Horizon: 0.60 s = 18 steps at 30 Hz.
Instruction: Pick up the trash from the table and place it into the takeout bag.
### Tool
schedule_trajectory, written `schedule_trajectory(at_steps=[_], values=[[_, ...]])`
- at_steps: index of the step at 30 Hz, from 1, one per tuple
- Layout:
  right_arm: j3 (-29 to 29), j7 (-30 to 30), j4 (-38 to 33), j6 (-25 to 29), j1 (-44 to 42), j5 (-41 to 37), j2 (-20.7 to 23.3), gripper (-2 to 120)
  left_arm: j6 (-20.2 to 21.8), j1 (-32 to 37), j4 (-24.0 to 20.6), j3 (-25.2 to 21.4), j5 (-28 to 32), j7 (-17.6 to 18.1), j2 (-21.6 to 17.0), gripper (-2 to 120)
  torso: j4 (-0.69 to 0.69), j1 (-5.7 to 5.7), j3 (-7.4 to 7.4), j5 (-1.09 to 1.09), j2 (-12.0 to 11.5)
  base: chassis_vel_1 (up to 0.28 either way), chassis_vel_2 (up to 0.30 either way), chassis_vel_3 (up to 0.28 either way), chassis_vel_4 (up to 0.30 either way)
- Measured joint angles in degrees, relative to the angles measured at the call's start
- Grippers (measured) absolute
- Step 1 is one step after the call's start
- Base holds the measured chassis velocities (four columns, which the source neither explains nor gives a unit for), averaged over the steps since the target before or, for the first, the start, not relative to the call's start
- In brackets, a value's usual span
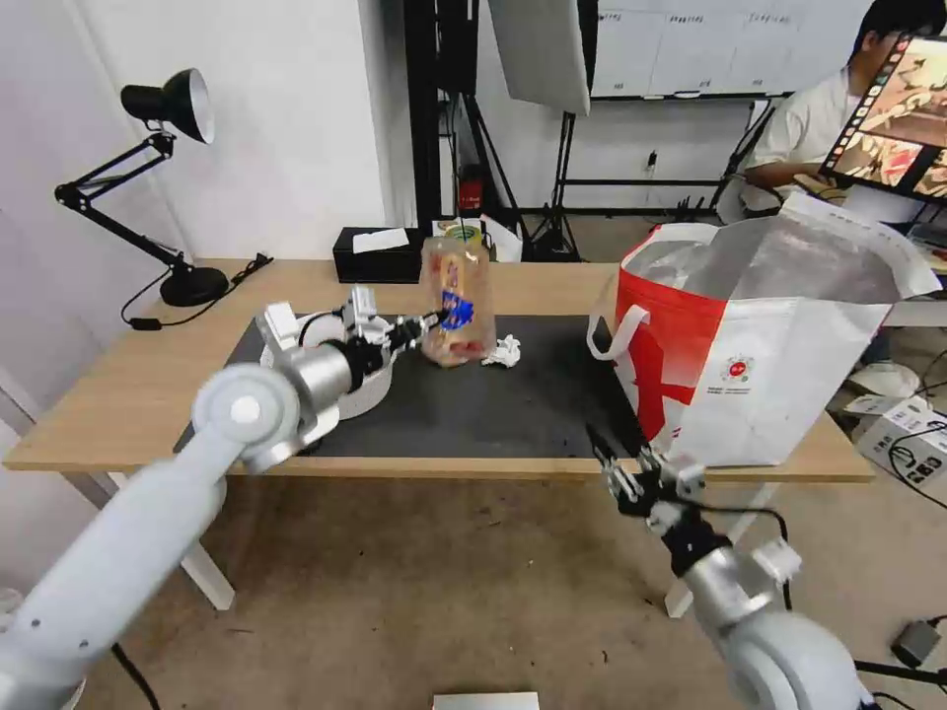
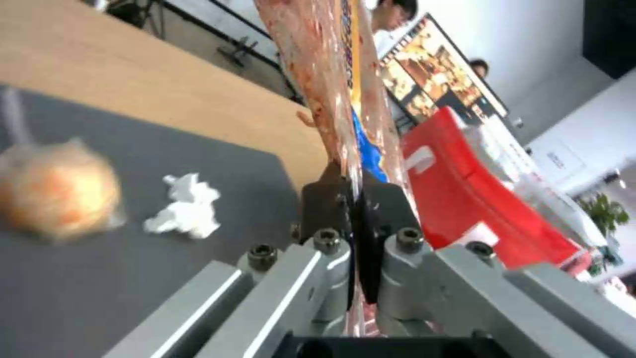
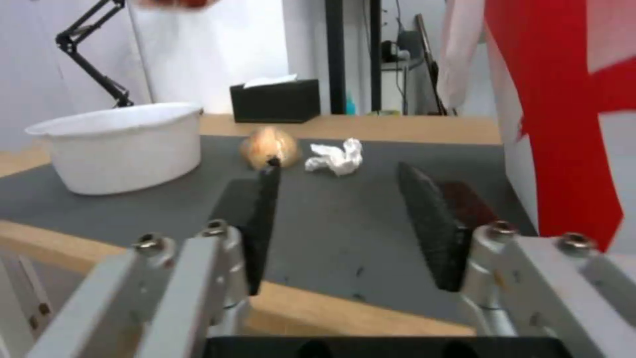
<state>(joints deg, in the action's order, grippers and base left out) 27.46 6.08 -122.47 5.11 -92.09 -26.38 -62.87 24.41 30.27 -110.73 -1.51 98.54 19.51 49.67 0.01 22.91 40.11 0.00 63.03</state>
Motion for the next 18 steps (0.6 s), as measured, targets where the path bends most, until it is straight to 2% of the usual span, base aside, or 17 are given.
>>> schedule_trajectory(at_steps=[5,6,8,9,12,13,14,16,17,18], values=[[0.0,0.4,0.5,0.7,-0.9,0.8,-1.7,69,-0.8,-8.7,1.3,5.6,3.1,1.4,1.5,0,-0.01,0.01,0.0,-0.01,0.0,0.0,0.0,0.0,0.0],[0.0,0.4,0.5,0.7,-0.9,0.8,-1.7,69,-0.8,-8.7,1.3,5.6,3.1,1.4,1.5,0,-0.01,0.01,0.0,-0.01,0.0,0.0,0.0,0.0,0.0],[-0.2,0.6,1.3,0.9,-1.0,1.8,-2.9,83,-1.2,-14.3,2.8,9.7,4.4,2.2,4.2,0,-0.01,0.01,0.0,0.02,0.0,0.0,0.0,0.0,0.0],[-0.2,0.6,1.3,0.9,-1.0,1.8,-2.9,83,-1.2,-14.3,2.8,9.7,4.4,2.2,4.2,0,-0.01,0.01,0.0,0.02,0.0,0.0,0.0,0.0,0.0],[-0.5,1.0,2.4,1.2,-1.0,2.7,-4.1,94,-1.8,-19.4,5.9,13.8,4.5,2.9,8.8,0,-0.01,0.01,0.01,0.01,0.0,0.0,0.0,0.0,0.0],[-0.5,1.0,2.4,1.2,-1.0,2.7,-4.1,94,-1.8,-19.4,5.9,13.8,4.5,2.9,8.8,0,-0.01,0.01,0.01,0.01,0.0,0.0,0.0,0.0,0.0],[-0.6,1.2,2.8,1.3,-1.0,3.2,-4.6,99,-1.9,-21.2,7.3,15.2,4.5,3.0,10.7,0,-0.01,0.01,0.01,0.01,0.0,0.0,0.0,0.0,0.0],[-0.8,1.4,3.2,1.4,-1.1,3.7,-5.1,100,-2.3,-24.2,9.7,17.6,4.4,3.1,13.5,0,-0.02,0.01,0.0,0.02,0.0,0.0,0.0,0.0,0.0],[-0.8,1.4,3.2,1.4,-1.1,3.7,-5.1,100,-2.3,-24.2,9.7,17.6,4.4,3.1,13.5,0,-0.02,0.01,0.0,0.02,0.0,0.0,0.0,0.0,0.0],[-1.0,1.7,3.3,1.4,-1.2,4.2,-5.4,100,-2.8,-26.7,11.9,19.4,4.3,3.1,15.7,0,-0.01,0.01,0.01,0.02,0.0,0.0,0.0,0.0,0.0]])
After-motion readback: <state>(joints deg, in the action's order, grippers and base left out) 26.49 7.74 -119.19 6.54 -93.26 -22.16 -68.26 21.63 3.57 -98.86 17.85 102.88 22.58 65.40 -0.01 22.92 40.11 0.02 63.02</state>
